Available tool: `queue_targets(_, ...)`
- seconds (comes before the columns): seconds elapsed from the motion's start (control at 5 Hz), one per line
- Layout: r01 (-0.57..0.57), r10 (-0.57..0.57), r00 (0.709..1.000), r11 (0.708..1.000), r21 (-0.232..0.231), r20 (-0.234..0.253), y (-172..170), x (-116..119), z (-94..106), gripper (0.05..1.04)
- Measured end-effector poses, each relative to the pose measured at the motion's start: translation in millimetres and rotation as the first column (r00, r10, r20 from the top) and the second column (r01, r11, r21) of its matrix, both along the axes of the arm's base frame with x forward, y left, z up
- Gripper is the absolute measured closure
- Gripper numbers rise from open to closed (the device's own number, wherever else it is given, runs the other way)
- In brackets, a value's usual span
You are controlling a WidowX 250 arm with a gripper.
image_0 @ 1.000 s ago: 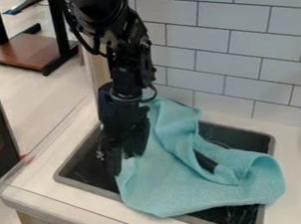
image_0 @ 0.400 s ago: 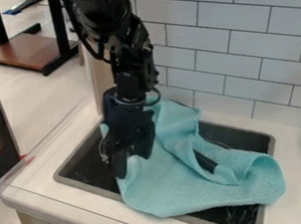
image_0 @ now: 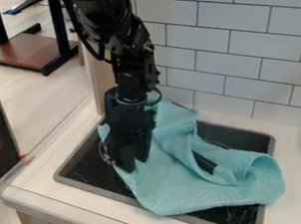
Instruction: Fold the cloth from the left to right
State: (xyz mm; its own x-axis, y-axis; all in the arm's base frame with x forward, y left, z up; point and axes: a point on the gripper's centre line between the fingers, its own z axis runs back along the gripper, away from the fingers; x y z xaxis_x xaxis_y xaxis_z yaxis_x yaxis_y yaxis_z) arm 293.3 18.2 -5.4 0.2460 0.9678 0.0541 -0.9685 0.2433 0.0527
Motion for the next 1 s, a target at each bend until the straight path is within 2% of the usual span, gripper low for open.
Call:
queue_targets(0.2, -0.006, 0.006, 1.000, 1.000, -0.004, -0.001, 3.3, -1.9, 2.1, 0.884)
queue_targets(0.4, -0.021, 0.021, 1.000, 1.000, -0.010, 0.014, 7.2, -3.6, 11.4, 0.995)
queue_targets(0.6, -0.117, 0.118, 0.992, 0.993, -0.020, 0.043, 36.3, -8.7, 25.6, 1.025)
queue_targets(0.8, -0.165, 0.166, 0.984, 0.986, -0.023, 0.068, 52.3, -14.8, 38.5, 1.030)
queue_targets(1.0, -0.150, 0.157, 0.982, 0.986, -0.072, 0.107, 45.1, -15.0, 61.3, 1.030)
